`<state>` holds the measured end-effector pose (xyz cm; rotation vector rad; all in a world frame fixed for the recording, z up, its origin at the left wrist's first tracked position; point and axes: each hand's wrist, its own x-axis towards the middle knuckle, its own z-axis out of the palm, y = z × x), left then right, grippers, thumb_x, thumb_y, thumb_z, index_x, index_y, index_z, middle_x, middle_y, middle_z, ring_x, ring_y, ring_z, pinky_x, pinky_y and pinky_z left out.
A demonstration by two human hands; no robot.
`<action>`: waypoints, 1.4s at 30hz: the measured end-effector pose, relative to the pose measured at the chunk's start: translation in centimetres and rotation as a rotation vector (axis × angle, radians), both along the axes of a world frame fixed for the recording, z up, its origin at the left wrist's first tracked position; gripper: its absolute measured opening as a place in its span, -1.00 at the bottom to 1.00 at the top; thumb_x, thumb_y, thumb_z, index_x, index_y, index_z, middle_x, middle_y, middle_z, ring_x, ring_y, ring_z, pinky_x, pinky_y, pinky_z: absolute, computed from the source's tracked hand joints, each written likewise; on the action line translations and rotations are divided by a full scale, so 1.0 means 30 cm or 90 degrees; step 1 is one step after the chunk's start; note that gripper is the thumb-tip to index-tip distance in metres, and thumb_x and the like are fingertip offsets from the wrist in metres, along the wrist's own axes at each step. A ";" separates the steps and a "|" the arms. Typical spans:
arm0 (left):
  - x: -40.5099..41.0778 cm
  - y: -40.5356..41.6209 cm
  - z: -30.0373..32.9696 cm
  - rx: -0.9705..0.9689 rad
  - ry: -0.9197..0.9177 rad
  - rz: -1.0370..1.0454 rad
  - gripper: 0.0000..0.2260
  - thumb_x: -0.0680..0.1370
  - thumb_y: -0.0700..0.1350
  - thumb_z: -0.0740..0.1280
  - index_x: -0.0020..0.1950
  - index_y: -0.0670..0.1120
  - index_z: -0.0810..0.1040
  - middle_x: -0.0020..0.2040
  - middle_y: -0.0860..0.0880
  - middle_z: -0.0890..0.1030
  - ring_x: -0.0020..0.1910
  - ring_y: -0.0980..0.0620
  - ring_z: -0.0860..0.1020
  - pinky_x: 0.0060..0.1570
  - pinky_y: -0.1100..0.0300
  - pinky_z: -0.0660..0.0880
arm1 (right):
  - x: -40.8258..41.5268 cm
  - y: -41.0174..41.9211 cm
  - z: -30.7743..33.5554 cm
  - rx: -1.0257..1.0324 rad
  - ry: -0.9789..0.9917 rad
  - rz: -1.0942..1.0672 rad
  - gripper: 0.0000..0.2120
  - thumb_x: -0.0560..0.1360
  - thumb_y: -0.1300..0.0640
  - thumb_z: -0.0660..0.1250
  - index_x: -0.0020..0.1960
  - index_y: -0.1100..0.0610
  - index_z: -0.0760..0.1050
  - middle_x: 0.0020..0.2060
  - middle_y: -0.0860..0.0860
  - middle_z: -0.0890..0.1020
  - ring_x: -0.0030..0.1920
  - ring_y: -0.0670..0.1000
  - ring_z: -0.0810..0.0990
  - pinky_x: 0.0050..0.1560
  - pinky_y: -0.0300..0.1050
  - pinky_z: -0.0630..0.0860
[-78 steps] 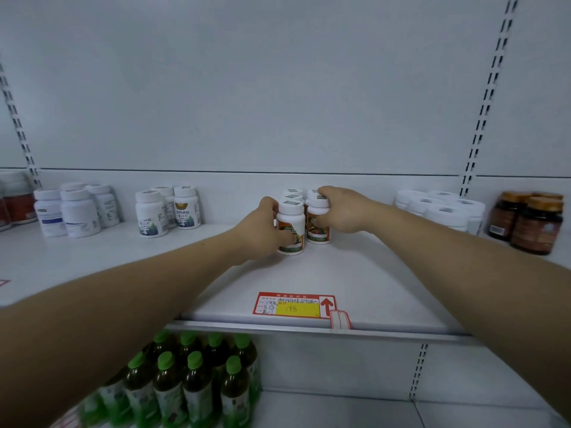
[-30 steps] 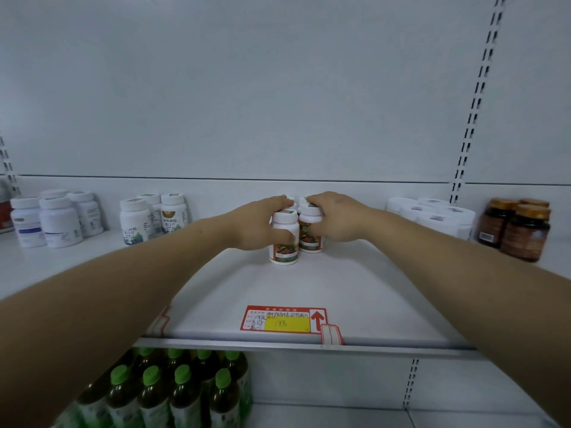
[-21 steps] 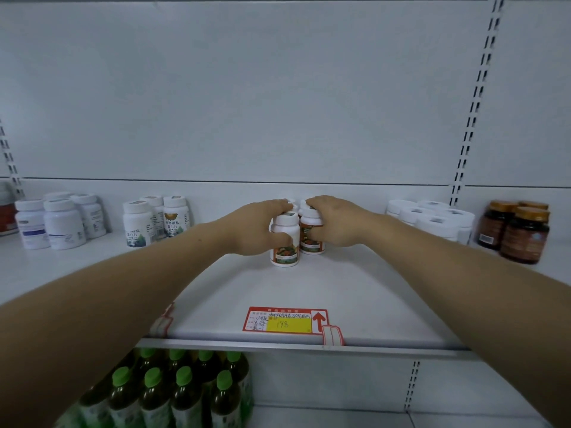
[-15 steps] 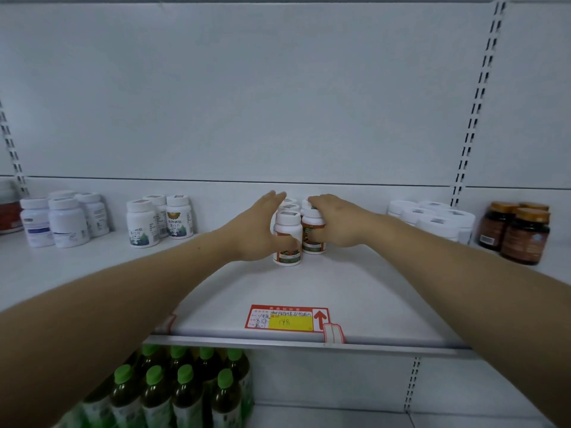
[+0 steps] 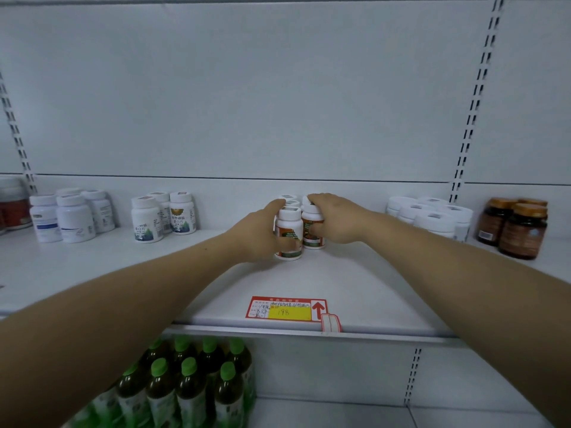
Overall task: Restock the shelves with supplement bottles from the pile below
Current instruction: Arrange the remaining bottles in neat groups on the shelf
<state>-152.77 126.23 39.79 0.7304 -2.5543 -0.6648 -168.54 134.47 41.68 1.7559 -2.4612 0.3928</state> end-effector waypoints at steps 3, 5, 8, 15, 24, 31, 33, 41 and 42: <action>0.028 0.010 0.037 -0.026 -0.038 -0.015 -0.28 0.48 0.00 0.42 0.51 0.05 0.08 0.44 0.00 0.35 0.29 0.00 0.42 0.09 0.23 0.31 | 0.003 0.038 0.043 0.002 0.015 -0.009 -0.32 0.52 -0.05 0.31 0.52 0.14 0.11 0.49 0.09 0.23 0.44 0.11 0.25 0.41 -0.06 0.22; 0.051 0.007 0.063 -0.055 -0.068 -0.009 -0.28 0.47 0.03 0.41 0.52 0.05 0.09 0.48 0.01 0.29 0.37 -0.01 0.35 0.19 0.19 0.31 | -0.004 0.075 0.086 -0.007 0.036 -0.032 -0.28 0.54 -0.11 0.28 0.56 0.07 0.03 0.53 0.03 0.13 0.50 0.07 0.14 0.44 -0.09 0.13; 0.075 0.011 0.083 -0.069 -0.094 0.005 -0.27 0.47 0.07 0.40 0.53 0.06 0.09 0.50 -0.01 0.26 0.40 -0.04 0.32 0.29 0.09 0.31 | -0.008 0.129 0.131 -0.007 0.053 -0.071 -0.33 0.56 -0.13 0.24 0.55 0.02 0.06 0.53 0.02 0.15 0.50 0.07 0.14 0.44 -0.06 0.13; 0.104 0.073 0.108 -0.098 -0.036 -0.055 -0.40 0.51 0.01 0.37 0.49 -0.01 0.20 0.48 0.00 0.27 0.38 -0.01 0.32 0.21 0.21 0.26 | 0.034 0.257 0.158 0.011 0.040 -0.136 -0.33 0.55 -0.14 0.24 0.55 0.00 0.05 0.53 0.00 0.15 0.50 0.06 0.15 0.45 -0.05 0.14; -0.001 0.260 0.165 -0.179 -0.050 -0.161 -0.36 0.49 0.12 0.36 0.50 0.05 0.19 0.51 0.05 0.22 0.44 0.01 0.25 0.34 0.17 0.20 | -0.033 0.513 0.225 0.001 0.043 -0.248 -0.39 0.55 -0.13 0.25 0.53 0.00 0.15 0.50 0.01 0.23 0.47 0.07 0.21 0.40 -0.08 0.18; -0.176 0.399 0.100 -0.125 -0.080 -0.166 -0.33 0.50 0.12 0.34 0.53 0.03 0.12 0.53 0.03 0.18 0.46 0.01 0.23 0.36 0.16 0.19 | -0.207 0.614 0.175 0.000 0.022 -0.236 -0.43 0.58 -0.03 0.21 0.53 0.02 0.13 0.51 0.03 0.22 0.47 0.08 0.22 0.38 -0.12 0.19; -0.234 0.429 0.084 -0.077 -0.079 -0.153 -0.31 0.50 0.10 0.35 0.53 0.03 0.09 0.53 0.02 0.17 0.45 -0.01 0.25 0.33 0.16 0.22 | -0.267 0.618 0.161 0.006 0.013 -0.213 -0.42 0.58 0.02 0.21 0.54 0.02 0.11 0.51 0.03 0.21 0.47 0.08 0.22 0.38 -0.12 0.19; -0.441 0.510 0.035 0.118 0.053 -0.111 -0.22 0.46 -0.20 0.43 0.52 -0.02 0.02 0.20 0.09 0.25 0.12 0.16 0.29 -0.15 0.50 0.24 | -0.466 0.577 0.060 0.032 -0.010 -0.109 -0.25 0.44 -0.02 0.38 0.53 0.02 0.11 0.49 0.05 0.21 0.41 0.08 0.28 0.30 -0.11 0.29; -0.453 0.507 0.028 0.137 0.058 -0.101 -0.20 0.45 -0.20 0.44 0.52 -0.01 0.00 0.21 0.12 0.27 0.13 0.15 0.32 -0.09 0.45 0.29 | -0.483 0.568 0.046 0.031 -0.002 -0.095 -0.29 0.42 -0.04 0.39 0.49 0.02 0.19 0.42 0.07 0.28 0.33 0.08 0.36 0.21 -0.11 0.36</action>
